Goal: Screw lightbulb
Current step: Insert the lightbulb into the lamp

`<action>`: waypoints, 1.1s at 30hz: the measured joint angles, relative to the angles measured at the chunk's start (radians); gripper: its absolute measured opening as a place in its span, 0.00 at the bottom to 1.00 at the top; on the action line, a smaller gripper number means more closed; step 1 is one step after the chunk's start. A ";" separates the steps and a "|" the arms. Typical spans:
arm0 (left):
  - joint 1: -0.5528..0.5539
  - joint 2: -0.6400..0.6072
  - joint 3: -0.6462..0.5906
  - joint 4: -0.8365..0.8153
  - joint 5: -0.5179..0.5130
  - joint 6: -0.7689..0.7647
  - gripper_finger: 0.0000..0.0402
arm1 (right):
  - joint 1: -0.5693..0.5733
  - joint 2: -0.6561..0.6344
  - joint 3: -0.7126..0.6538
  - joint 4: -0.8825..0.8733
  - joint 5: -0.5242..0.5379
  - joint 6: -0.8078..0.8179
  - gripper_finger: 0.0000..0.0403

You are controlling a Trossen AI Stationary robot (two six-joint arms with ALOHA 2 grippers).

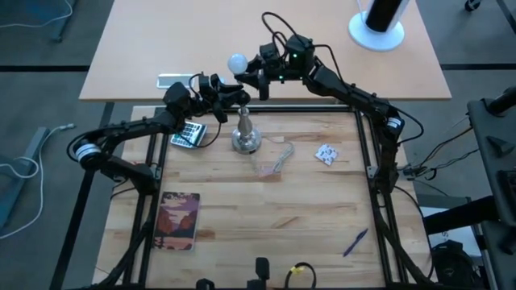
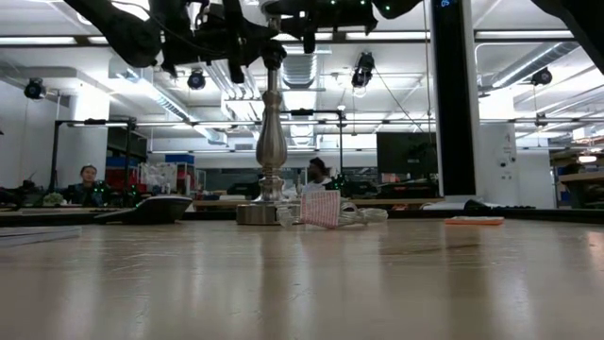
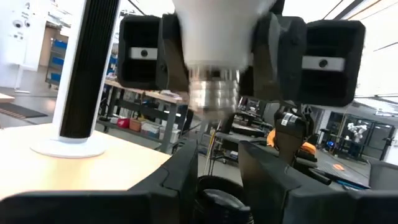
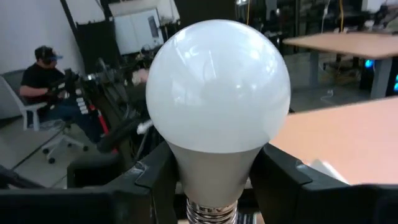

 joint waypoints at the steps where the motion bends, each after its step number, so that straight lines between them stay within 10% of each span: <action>1: 0.000 -0.002 0.004 0.001 0.000 0.000 0.25 | 0.000 -0.004 0.000 0.006 0.000 0.000 0.41; 21: 0.087 -0.165 0.073 -0.305 -0.025 0.068 0.31 | -0.013 -0.059 -0.132 0.171 -0.067 0.102 0.41; 33: 0.109 -0.315 0.074 -0.488 -0.222 0.112 0.21 | 0.003 -0.078 -0.274 0.290 0.014 0.068 0.41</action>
